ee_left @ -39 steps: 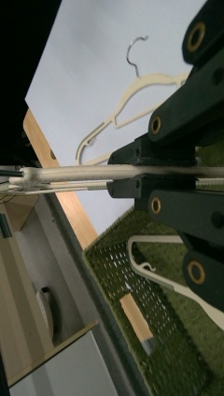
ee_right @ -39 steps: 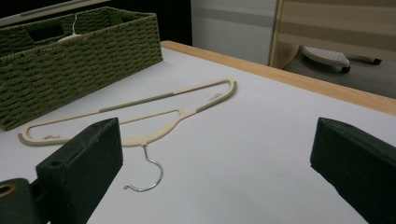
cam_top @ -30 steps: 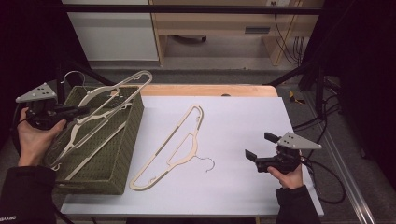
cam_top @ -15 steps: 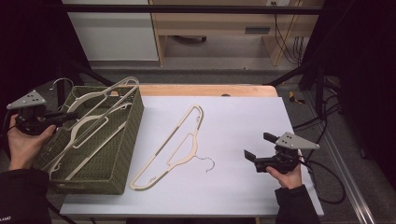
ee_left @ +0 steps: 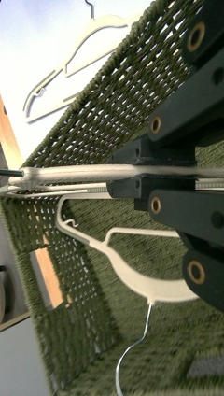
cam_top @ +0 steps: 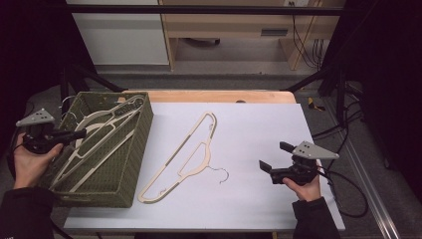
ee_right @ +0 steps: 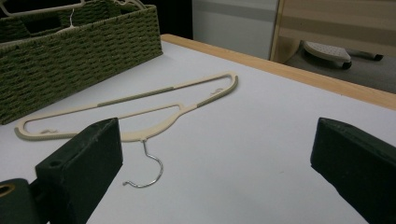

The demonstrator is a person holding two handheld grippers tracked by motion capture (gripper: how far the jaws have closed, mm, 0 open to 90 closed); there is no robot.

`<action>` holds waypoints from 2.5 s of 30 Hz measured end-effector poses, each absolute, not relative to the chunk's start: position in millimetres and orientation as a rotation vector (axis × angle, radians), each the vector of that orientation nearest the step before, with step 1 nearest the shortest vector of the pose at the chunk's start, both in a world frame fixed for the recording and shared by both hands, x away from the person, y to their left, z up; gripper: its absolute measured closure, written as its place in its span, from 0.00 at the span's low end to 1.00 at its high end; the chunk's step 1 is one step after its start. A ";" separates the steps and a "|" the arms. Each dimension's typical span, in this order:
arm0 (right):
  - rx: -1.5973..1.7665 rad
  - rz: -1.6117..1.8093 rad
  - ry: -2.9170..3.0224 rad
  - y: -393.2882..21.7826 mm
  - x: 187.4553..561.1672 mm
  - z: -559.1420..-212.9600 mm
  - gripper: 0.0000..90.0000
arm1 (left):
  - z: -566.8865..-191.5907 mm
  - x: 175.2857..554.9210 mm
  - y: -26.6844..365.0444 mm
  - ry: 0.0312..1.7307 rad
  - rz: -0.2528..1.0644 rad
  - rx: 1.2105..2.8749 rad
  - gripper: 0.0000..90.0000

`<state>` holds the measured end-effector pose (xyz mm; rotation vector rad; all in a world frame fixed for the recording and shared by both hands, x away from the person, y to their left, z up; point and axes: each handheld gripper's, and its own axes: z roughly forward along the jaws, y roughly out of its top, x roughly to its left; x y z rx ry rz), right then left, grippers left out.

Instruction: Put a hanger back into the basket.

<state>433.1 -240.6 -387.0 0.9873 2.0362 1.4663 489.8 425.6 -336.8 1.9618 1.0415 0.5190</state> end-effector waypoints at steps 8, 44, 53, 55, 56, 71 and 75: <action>0.983 1.466 2.041 -240.4 433.1 -386.8 0.03 | -352.0 490.2 421.9 1.065 0.480 1.958 0.95; 0.980 1.457 2.048 -237.3 433.4 -387.2 0.03 | -394.5 513.8 428.1 1.556 0.538 2.045 0.75; 0.977 1.451 2.063 -234.4 434.6 -389.5 0.03 | -396.7 513.5 434.9 1.625 0.540 2.009 0.52; 0.977 1.451 2.062 -234.2 434.7 -389.6 0.03 | -396.9 513.0 436.0 1.635 0.536 2.000 0.51; 0.977 1.451 2.062 -234.2 434.7 -389.6 0.03 | -396.8 512.6 436.4 1.636 0.539 1.996 0.51; 0.982 1.459 2.056 -234.1 434.4 -388.7 0.03 | -355.2 484.9 415.5 1.398 0.630 1.872 0.39; 0.974 1.456 2.065 -231.3 434.9 -389.7 0.03 | -342.5 475.6 396.6 1.260 0.619 1.833 0.30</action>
